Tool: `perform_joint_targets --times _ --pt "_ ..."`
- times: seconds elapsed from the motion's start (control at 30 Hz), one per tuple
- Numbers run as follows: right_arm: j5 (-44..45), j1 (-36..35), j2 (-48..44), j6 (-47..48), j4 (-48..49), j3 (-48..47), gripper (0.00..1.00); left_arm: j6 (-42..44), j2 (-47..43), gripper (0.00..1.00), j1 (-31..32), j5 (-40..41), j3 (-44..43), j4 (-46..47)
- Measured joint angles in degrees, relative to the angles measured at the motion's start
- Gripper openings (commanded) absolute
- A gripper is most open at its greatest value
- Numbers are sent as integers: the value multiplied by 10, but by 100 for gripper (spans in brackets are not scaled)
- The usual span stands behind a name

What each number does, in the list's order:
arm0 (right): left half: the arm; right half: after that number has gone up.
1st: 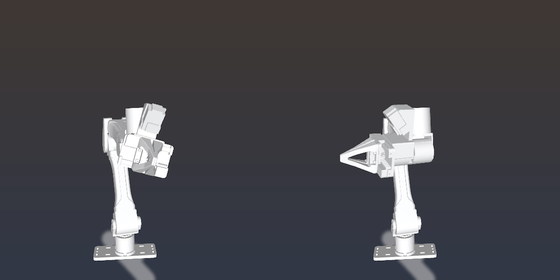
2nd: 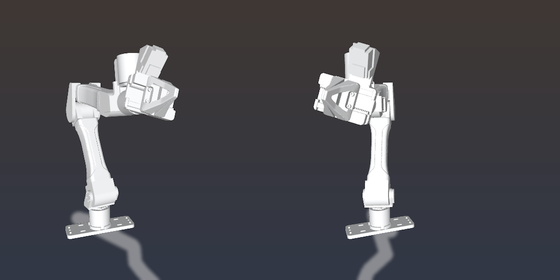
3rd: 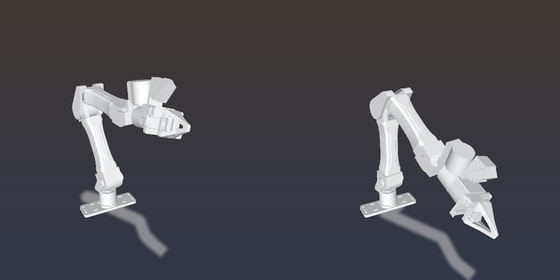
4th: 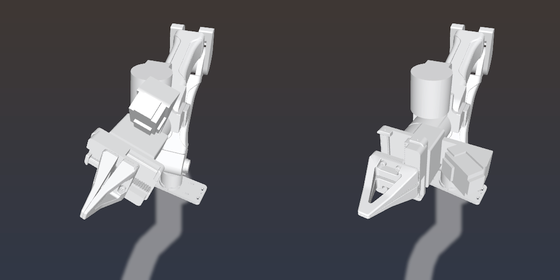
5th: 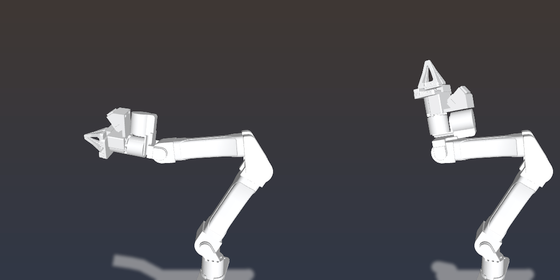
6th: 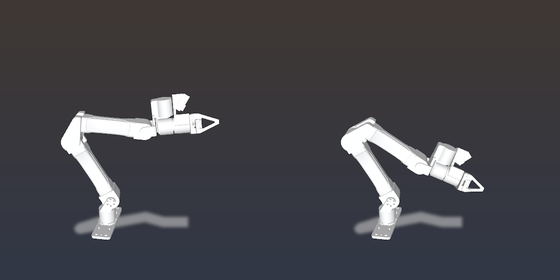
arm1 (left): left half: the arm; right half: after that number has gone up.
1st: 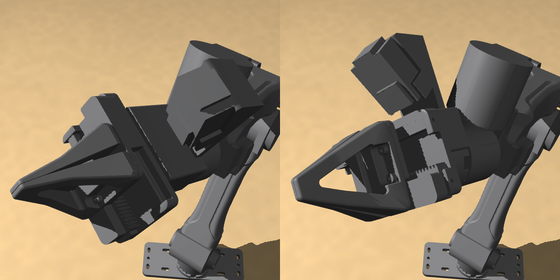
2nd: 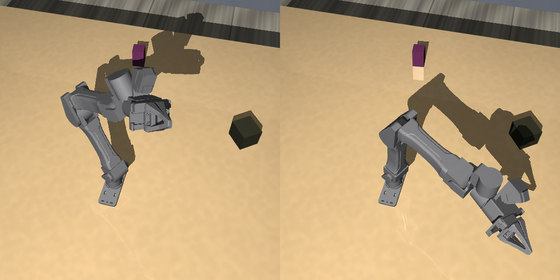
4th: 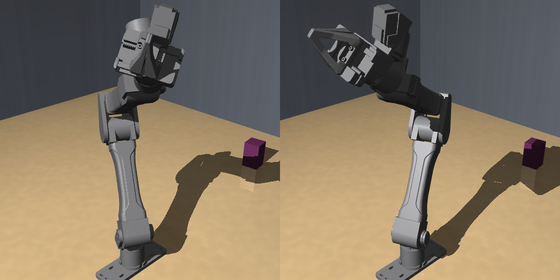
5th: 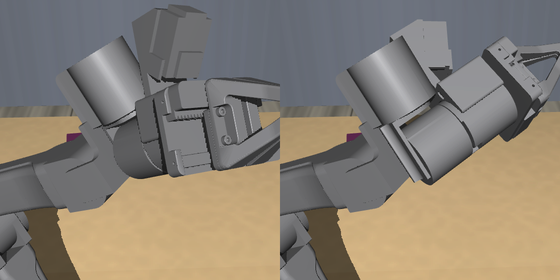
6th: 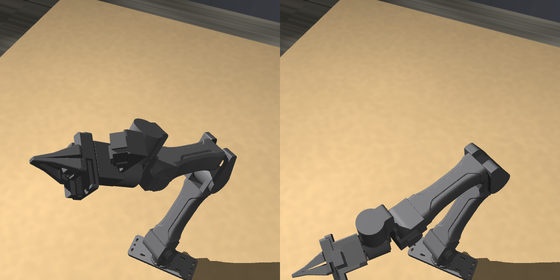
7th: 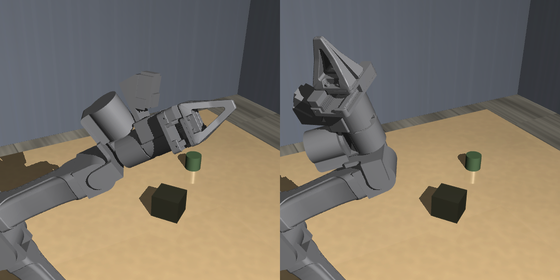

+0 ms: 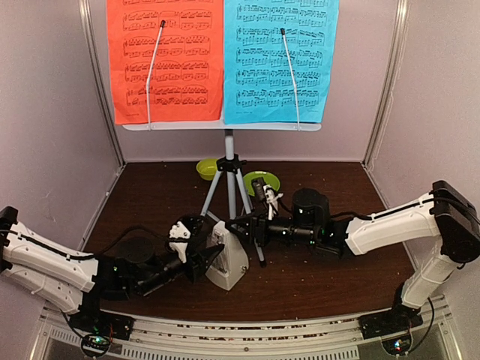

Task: Set up the instrument practice props

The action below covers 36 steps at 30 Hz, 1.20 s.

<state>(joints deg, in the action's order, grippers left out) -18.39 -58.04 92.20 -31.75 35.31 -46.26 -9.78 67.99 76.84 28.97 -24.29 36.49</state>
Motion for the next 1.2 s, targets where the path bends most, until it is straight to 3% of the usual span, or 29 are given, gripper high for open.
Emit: perform_joint_targets --times 0.33,0.5,0.67,0.83,0.93,1.2 --pt "0 6 -1 4 -8 -3 53 39 9 0 2 -18 5 27" --pt "3 6 -8 5 -26 -4 61 33 -15 0 2 -9 5 -2" --pt "3 6 -18 6 -56 -8 71 5 -98 0 -26 3 5 -54" --pt "5 7 -36 12 -90 -12 76 -49 -168 0 -86 19 -12 -139" --pt "4 8 -45 14 -108 -13 79 -104 -177 0 -157 23 -39 -228" --pt "4 8 -65 21 -162 -7 96 -179 -97 3 -314 -20 -101 -402"
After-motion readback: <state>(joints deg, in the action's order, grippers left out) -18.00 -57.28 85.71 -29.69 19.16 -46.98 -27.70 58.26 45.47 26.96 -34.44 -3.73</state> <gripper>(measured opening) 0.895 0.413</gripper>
